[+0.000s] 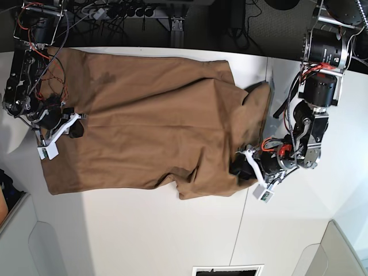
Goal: Layout the t-shirt on the table in an organized manner, then fold the t-shirt properly
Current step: 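Release and move the left gripper to the shirt's side, grasp, then pull the shirt side with the left gripper to flatten it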
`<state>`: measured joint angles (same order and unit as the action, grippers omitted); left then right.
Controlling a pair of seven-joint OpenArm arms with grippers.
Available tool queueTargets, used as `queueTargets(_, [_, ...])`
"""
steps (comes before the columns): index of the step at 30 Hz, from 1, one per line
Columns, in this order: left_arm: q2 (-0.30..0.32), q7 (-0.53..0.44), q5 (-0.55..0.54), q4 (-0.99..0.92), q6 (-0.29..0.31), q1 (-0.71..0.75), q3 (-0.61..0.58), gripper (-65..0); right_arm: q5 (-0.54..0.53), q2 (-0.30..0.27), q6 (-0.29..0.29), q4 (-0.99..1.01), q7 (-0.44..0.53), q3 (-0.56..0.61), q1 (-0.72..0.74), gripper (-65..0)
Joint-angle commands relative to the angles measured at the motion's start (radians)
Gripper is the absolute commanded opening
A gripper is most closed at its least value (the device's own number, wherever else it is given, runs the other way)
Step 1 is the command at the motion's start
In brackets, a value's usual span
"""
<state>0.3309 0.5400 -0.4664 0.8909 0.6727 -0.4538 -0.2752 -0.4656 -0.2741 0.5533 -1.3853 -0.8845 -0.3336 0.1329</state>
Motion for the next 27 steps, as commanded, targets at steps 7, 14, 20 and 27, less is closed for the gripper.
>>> queueTargets(7, [-0.090,0.067,0.065,-0.145,-0.060,-0.196,-0.107,-39.9,-0.033,-0.011,0.000,-0.015,0.013,-0.005,0.006,-65.0])
queueTargets(14, [0.015,0.326,-0.349,0.016,0.025,-0.257,-0.085,-39.9,-0.058,-0.011,0.001,-0.015,0.021,-0.005,0.005,-65.0])
queueTargets(20, [0.216,0.439,-0.533,0.400,0.025,-0.101,-0.015,-39.9,-0.058,-0.011,0.001,-0.015,0.024,-0.005,0.005,-65.0])
queueTargets(27, [0.393,0.464,-0.539,0.846,0.025,0.225,-0.005,-53.4,-0.054,-0.011,0.001,-0.015,0.058,-0.005,0.005,-65.0])
